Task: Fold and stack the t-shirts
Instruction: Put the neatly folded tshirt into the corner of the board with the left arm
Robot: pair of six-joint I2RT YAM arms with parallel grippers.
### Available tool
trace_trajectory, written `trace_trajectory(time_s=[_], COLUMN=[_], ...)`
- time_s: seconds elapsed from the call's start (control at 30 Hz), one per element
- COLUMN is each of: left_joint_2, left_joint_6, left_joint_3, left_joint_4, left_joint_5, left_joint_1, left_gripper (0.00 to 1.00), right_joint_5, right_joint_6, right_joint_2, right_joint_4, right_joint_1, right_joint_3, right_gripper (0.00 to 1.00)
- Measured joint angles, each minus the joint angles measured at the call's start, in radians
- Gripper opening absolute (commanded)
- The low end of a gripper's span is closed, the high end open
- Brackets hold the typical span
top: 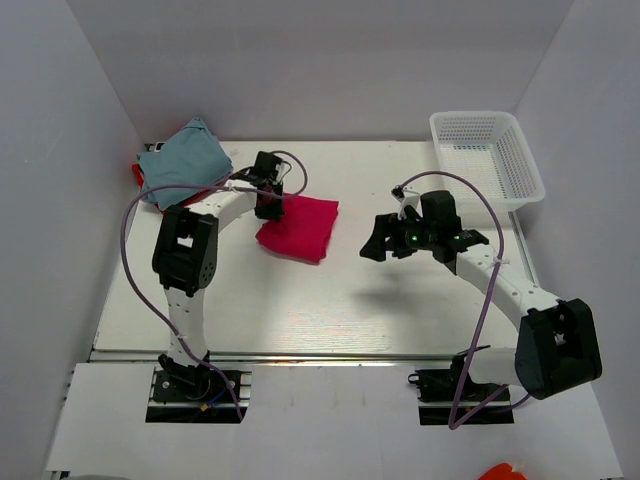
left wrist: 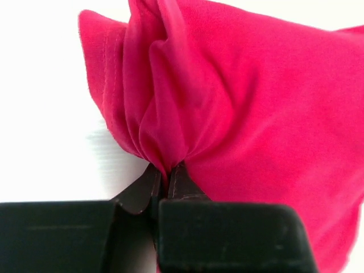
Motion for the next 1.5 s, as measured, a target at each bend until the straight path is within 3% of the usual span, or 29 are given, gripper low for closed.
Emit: trace_trajectory(time_s=[0.23, 0.6, 1.03, 1.37, 1.5], left_joint_2=[-0.004, 0.078, 0.092, 0.084, 0.062], left_joint_6=[0.027, 0.096, 0.225, 0.221, 0.201], left_joint_3=[0.241, 0.621, 0.769, 0.745, 0.667], left_joint_4=[-0.113, -0.231, -0.152, -0.087, -0.036], left_joint_5=[-0.117, -0.188, -0.172, -0.135, -0.13], left_joint_1=[0.024, 0.126, 0.24, 0.371, 0.427], left_gripper=[0.0, 0.0, 0.0, 0.0, 0.0], right_joint_5=[0.003, 0.002, -0.033, -0.052, -0.058], right_joint_6=[-0.003, -0.003, 0.009, 0.016, 0.017], right_joint_2=[0.0, 0.008, 0.06, 0.075, 0.089], right_joint_4=[0.002, 0.003, 0.004, 0.005, 0.005], right_joint_1=[-0.012, -0.029, -0.038, -0.038, -0.038], right_joint_3=[0.0, 0.0, 0.042, 0.062, 0.075], right_gripper=[0.9, 0.9, 0.9, 0.9, 0.9])
